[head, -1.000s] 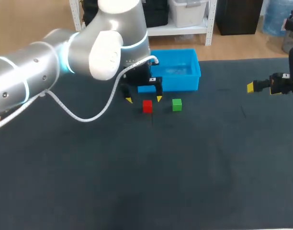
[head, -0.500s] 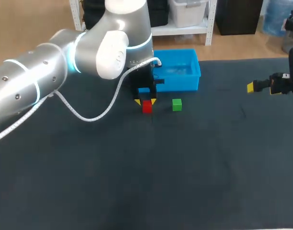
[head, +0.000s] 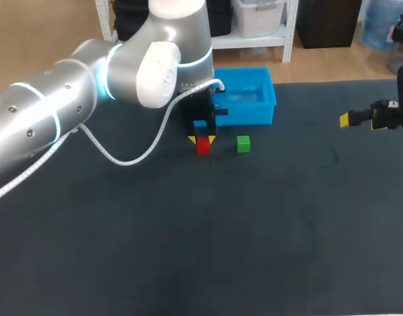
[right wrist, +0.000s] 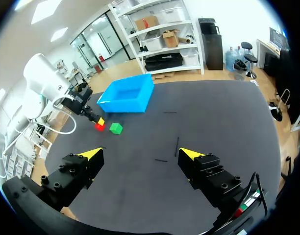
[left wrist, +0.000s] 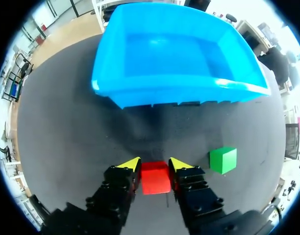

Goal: Use the left arm to pick the red cube and place it into the blue plastic box first, then use the right arm to grasp the green cube and put it into the same blue plastic box after the first action is fully finished.

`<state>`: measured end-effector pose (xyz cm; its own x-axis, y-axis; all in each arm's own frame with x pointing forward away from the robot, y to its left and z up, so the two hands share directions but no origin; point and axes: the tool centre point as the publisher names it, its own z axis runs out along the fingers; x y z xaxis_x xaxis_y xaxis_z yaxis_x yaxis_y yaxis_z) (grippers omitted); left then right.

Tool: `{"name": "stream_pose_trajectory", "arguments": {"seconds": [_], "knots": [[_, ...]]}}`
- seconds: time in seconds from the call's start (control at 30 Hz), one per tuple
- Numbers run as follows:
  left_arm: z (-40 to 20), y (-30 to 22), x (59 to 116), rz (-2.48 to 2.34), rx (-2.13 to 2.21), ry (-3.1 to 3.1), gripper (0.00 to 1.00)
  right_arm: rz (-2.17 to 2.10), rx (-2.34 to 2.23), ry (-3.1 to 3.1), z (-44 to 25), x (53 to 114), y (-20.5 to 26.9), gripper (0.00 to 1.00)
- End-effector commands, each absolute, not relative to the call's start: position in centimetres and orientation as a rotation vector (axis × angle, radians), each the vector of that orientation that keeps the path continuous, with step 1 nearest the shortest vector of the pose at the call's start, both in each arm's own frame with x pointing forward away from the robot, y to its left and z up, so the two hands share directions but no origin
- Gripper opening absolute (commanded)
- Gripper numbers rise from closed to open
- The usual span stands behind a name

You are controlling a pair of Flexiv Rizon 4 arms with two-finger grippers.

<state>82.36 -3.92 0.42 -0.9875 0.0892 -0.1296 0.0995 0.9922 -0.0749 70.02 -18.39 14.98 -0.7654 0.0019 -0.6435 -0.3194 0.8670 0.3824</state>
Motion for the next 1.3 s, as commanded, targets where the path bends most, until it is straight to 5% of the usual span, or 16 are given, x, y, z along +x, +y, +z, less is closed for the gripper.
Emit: {"name": "stream_pose_trajectory", "arguments": {"seconds": [0.03,0.3,1.07,1.3], "knots": [[0.5,-4.2,82.8,-0.115,0.147,3.021,0.33,0.635,-0.230,2.373,15.0,70.0,-18.4,1.00],[0.7,-4.1,82.8,-0.109,0.148,3.023,0.64,0.635,-0.230,2.373,15.0,70.0,-18.4,1.00],[0.6,-4.3,80.9,-0.110,0.122,3.029,0.88,0.635,-0.230,2.373,15.0,70.0,-18.4,1.00],[0.4,-4.1,80.8,-0.108,0.099,3.029,0.89,0.635,-0.230,2.373,15.0,70.0,-18.4,1.00]]}}
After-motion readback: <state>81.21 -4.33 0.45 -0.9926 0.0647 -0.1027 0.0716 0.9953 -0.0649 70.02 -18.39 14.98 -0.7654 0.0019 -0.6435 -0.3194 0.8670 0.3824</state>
